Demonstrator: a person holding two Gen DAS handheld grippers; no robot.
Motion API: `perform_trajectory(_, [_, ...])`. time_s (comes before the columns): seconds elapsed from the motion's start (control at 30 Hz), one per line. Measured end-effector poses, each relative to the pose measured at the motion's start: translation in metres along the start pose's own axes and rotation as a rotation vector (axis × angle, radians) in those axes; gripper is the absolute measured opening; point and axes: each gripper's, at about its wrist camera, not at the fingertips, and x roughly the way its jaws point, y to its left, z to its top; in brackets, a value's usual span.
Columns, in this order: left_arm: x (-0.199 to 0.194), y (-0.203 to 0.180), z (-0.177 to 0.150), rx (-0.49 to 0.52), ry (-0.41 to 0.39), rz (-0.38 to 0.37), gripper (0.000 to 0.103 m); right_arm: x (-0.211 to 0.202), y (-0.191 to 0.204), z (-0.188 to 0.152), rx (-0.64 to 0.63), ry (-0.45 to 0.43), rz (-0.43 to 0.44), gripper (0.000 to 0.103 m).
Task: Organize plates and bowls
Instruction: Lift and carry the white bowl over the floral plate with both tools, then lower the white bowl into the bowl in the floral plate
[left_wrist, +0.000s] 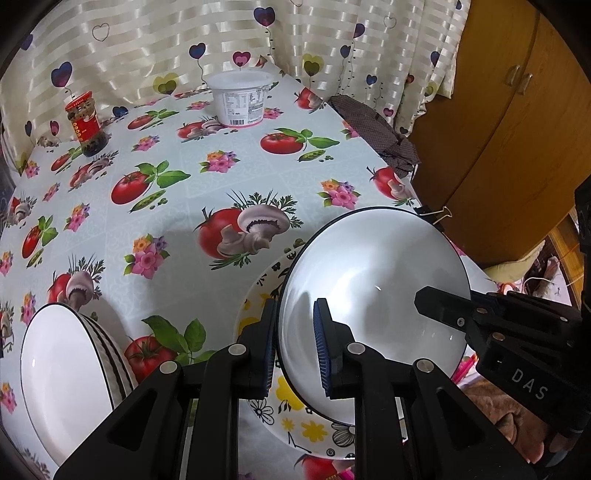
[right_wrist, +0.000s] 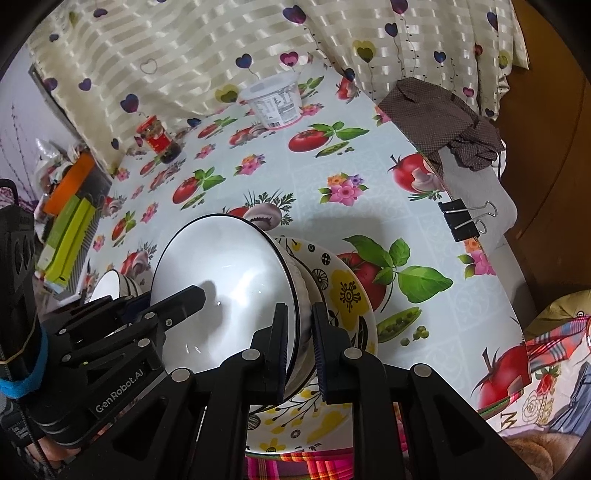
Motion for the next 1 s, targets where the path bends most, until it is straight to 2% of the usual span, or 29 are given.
perform_trajectory(0.27, [-0.003,0.004,0.002,-0.033,-0.02,-0.022,0.02,-0.006,0.0,-0.001,0.002,-0.024,-0.01,0.017])
perform_trajectory(0.33, [-0.002,0.006,0.002,-0.04,-0.024,-0.039,0.021,-0.006,0.003,-0.001,-0.02,-0.036,-0.042,0.02])
perform_trajectory(0.57, [-0.004,0.005,0.001,-0.049,-0.034,-0.049,0.023,-0.009,0.007,-0.006,-0.038,-0.063,-0.034,0.029])
perform_trajectory(0.73, [-0.006,0.006,0.0,-0.061,-0.045,-0.059,0.023,-0.017,0.012,-0.007,-0.069,-0.128,-0.078,0.033])
perform_trajectory(1.0, [-0.014,0.011,-0.005,-0.088,-0.071,-0.086,0.023,-0.011,0.002,-0.01,-0.038,-0.126,-0.084,0.034])
